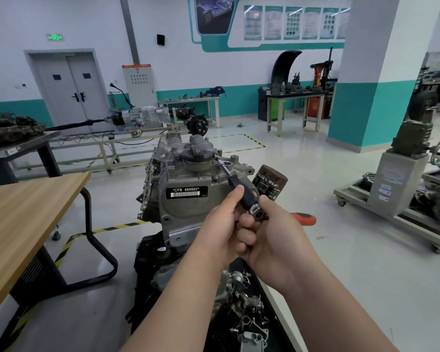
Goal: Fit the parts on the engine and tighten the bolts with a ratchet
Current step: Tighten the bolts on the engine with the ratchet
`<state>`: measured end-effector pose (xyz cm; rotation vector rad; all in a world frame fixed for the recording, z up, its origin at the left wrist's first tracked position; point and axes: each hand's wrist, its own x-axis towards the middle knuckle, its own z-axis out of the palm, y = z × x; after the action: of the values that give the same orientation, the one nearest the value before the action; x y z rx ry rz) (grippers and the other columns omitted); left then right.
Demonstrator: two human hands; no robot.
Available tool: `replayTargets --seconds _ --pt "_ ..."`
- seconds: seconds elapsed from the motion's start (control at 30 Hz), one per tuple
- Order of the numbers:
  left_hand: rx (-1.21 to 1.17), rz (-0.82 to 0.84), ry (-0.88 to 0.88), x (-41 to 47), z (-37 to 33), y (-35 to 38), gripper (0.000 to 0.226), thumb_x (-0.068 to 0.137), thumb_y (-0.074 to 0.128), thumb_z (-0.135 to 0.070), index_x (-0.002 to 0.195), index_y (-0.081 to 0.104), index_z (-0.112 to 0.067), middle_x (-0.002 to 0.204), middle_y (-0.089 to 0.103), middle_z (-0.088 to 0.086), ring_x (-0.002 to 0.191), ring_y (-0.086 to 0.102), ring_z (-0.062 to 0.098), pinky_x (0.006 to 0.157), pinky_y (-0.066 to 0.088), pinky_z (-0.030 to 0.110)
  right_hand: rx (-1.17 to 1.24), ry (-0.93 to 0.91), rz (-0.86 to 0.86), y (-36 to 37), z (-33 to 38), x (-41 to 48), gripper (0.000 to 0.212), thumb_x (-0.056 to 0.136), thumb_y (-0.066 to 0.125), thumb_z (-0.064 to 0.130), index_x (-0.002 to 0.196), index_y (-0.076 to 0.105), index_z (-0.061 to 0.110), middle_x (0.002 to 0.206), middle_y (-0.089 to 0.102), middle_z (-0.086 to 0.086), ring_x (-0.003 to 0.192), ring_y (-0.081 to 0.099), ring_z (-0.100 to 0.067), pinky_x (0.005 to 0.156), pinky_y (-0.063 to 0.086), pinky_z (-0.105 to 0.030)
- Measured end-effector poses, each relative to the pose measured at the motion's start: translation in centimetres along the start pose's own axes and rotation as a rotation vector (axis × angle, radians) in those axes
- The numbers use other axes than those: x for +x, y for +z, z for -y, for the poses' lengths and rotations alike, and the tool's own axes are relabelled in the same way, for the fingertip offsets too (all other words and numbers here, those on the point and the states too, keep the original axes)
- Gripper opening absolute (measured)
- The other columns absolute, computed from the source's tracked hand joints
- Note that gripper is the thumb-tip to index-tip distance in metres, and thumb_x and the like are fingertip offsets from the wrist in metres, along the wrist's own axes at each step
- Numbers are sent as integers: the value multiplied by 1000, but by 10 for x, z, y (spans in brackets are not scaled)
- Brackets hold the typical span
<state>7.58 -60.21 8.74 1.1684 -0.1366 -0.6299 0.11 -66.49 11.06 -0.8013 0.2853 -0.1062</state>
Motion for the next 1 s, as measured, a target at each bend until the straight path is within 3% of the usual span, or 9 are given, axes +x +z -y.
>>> replayTargets --seconds 0.13,0.23,0.3,0.43,0.6,0.7,0.8,0.9,1.0 --pt "-9 -18 8 -3 1 6 61 87 55 -56 39 57 -18 41 34 -3 32 34 13 37 29 14 -499 -154 -122 -6 6 1 37 101 43 35 81 58 8 57 48 -6 39 39 -16 50 40 -32" --pt "-97 -30 55 -7 -2 14 41 92 55 -46 75 76 -16 60 51 0 49 44 11 48 43 20 -1034 -356 -202 -9 16 1 27 99 44 37 97 54 13 70 62 -2 57 57 -20 61 45 -33" --pt "-132 -44 27 -11 -5 18 38 93 56 -43 95 75 -11 80 67 3 74 59 15 74 49 24 -1392 -464 -248 -9 17 1 24 99 41 42 112 41 22 80 61 1 71 59 -22 60 42 -33" --pt "-168 -60 -27 -15 -15 19 30 89 62 -44 92 68 -15 78 66 0 79 61 13 77 46 24 -1902 -775 -365 0 14 -5 21 99 34 47 111 32 30 76 49 11 65 45 -19 46 24 -28" --pt "-146 13 -60 -17 -23 18 31 91 59 -46 81 66 -19 67 65 -3 68 63 10 69 46 24 -1814 -866 -390 7 12 -2 17 100 31 46 97 26 30 70 42 13 59 41 -15 45 23 -27" --pt "-106 17 -14 -17 -21 17 34 93 56 -48 87 72 -18 75 70 -1 74 66 13 77 49 25 -1654 -833 -363 1 9 3 16 99 32 45 96 29 30 68 47 14 57 41 -2 46 27 -26" --pt "-63 14 42 -13 -14 16 42 96 50 -48 84 76 -18 77 64 1 79 58 16 76 46 28 -1210 -638 -281 -3 6 11 18 99 40 40 98 47 23 72 59 9 65 55 -10 56 40 -30" --pt "-21 7 56 -11 -10 10 50 96 46 -53 71 64 -13 46 42 -1 41 41 14 45 32 23 -696 -421 -268 -3 1 13 32 99 43 40 87 56 13 62 59 2 57 53 -20 64 46 -38" --pt "49 28 32 -10 -6 1 64 94 45 -55 41 50 -19 37 40 -2 29 39 13 40 25 22 -290 -200 -113 -2 -1 8 37 102 41 38 86 57 8 61 51 -5 43 41 -19 50 40 -33"
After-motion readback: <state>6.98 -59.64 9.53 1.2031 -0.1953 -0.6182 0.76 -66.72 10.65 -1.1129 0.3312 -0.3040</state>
